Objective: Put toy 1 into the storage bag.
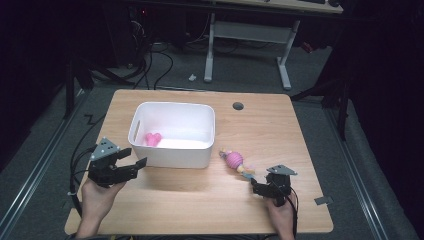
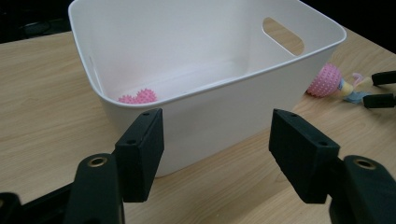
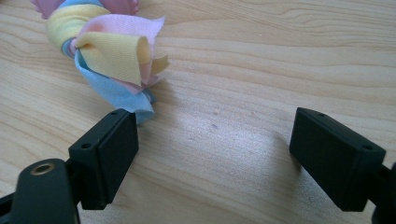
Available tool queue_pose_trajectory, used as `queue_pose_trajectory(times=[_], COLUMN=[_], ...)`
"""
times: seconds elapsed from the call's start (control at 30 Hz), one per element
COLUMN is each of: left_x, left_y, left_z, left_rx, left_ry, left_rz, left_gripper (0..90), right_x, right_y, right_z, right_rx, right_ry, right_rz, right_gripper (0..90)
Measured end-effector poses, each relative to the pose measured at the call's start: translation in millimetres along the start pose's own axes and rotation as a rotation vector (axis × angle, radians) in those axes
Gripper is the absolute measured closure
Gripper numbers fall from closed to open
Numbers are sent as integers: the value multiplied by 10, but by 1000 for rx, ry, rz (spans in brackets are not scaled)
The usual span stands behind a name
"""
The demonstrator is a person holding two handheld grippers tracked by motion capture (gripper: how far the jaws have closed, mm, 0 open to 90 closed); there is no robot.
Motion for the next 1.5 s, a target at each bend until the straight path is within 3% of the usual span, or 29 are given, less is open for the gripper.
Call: queue_pose_trajectory(times=[0.2,0.47,0.7,1.03,1.4,1.5], left_x=[16,112,202,352,594,686], left_y=[19,-26,-18,-13,15,3], left_z=[70,234,358,507,724,797], left_rx=[-18,-38,-66,-53,-69,-60], left_ry=[6,-21,-31,-62,-92,-108], left_rz=[14,3,21,-3,30,13], left_gripper=[361,364,364,363,347,346], right_x=[-1,0,0,-1,-1,-1], right_y=[0,-1,-1,-1,-2,-1], right_z=[0,0,0,0,1,1], right_rx=[0,1,0,0,2,2], right_ry=[-1,0,0,0,-1,-1], right_rz=[0,0,0,0,2,3], right_gripper=[155,155,154,154,155,155])
Point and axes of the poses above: each handheld gripper's, and its own axes: x roughly forward along the jaws, z roughly out of its underside, y roughly to its right, the point moved 9 cm from there along x, roughly forward along the jaws, and after that the axes turned 13 degrees about -x, right-handed, at the moved point
